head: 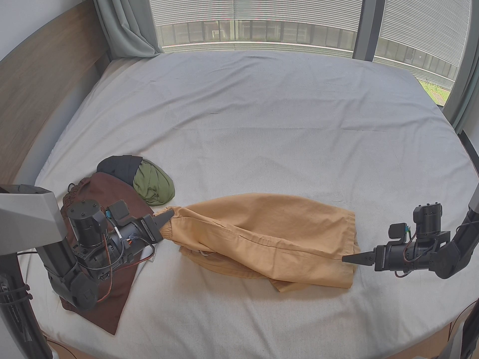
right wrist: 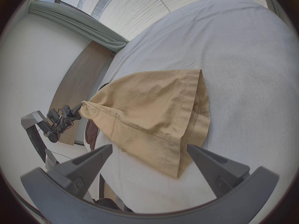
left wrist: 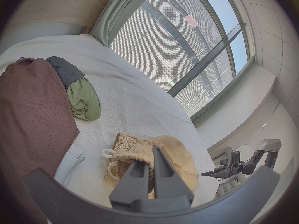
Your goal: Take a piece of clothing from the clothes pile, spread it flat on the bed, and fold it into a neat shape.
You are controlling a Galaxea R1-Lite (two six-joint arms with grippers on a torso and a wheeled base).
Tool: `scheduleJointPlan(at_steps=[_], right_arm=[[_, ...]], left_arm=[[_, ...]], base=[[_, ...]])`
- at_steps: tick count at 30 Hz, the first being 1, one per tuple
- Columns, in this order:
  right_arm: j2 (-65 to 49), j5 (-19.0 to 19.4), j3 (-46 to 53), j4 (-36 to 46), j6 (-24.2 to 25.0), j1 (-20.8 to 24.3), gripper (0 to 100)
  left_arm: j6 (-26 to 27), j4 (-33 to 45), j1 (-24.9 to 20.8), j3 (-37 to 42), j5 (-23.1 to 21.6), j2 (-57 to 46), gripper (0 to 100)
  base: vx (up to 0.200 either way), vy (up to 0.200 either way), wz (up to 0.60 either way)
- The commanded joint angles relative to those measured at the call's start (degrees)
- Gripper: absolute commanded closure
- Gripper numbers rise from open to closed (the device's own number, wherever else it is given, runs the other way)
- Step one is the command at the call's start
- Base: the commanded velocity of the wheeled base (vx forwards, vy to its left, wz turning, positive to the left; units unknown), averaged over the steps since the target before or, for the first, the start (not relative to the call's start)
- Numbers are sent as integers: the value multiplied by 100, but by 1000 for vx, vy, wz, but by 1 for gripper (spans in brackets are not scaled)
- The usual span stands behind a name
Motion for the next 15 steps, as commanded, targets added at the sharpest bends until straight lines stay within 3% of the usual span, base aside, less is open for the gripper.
scheduleJointPlan(at_steps=[1,8,15], right_arm=[[404,-6,12,-207,1,32,0],[800,-14,21,-585,107,112,0],[1002,-14,12,-1192,625,358,0]], left_arm=[[-1,-14,0,-1,-1,9,100],[-10,-14,0,-1,-1,9,100],[-10,-14,0,-1,-1,0,100]], base=[[0,0,0],[0,0,0],[0,0,0]])
